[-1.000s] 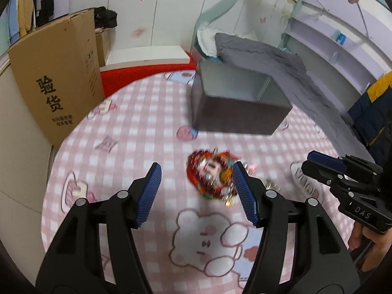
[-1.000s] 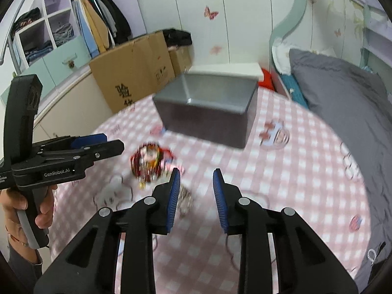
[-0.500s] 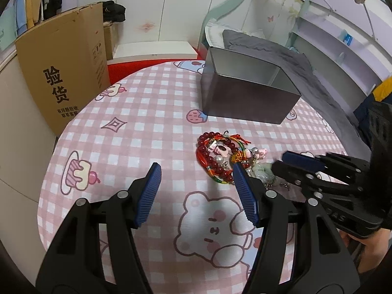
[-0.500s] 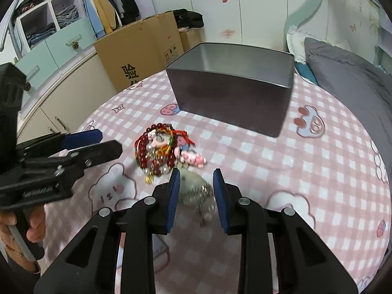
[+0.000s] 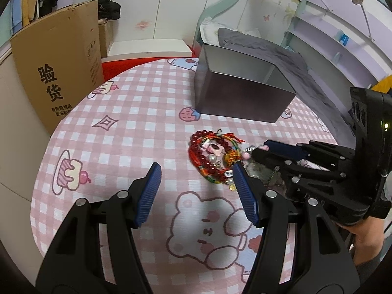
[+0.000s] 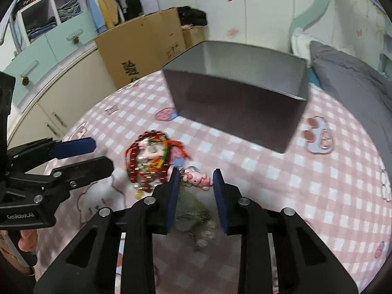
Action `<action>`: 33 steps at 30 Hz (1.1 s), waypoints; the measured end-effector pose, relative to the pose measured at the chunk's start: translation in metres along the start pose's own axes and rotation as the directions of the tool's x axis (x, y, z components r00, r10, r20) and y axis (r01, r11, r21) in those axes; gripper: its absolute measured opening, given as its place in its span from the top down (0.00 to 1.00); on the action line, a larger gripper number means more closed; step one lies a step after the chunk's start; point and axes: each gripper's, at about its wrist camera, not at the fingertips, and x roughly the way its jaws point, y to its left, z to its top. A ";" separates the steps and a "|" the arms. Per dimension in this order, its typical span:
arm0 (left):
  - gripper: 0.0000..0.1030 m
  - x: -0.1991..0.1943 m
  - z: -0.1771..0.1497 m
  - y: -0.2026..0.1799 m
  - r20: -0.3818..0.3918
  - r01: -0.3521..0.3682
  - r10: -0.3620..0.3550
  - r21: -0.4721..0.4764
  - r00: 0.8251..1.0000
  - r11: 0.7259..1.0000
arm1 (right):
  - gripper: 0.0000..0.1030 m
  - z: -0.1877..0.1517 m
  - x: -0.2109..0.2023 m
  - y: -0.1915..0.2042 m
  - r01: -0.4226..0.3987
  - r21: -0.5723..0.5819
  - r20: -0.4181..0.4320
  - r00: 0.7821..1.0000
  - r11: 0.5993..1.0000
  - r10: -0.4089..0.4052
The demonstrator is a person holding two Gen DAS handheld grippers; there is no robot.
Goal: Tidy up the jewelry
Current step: 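Move both tools back down to the remaining jewelry on the table, then grasp a silver earring with the left tool while the right tool grasps the pink bear charm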
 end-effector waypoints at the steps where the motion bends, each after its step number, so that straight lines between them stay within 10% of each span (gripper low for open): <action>1: 0.41 0.000 0.000 -0.002 0.001 0.002 -0.002 0.004 1.000 1.000 | 0.75 -0.001 -0.004 -0.004 0.000 0.012 0.007 1.000 1.000 0.000; 28: 0.42 0.020 -0.009 -0.099 -0.027 0.044 -0.041 0.128 0.999 0.991 | 0.75 -0.053 -0.069 -0.061 0.009 0.152 0.087 0.996 0.988 -0.022; 33: 0.59 0.037 0.003 -0.103 -0.044 0.030 -0.024 0.139 0.999 0.990 | 0.75 -0.052 -0.067 -0.068 -0.005 0.162 0.096 0.995 0.987 -0.011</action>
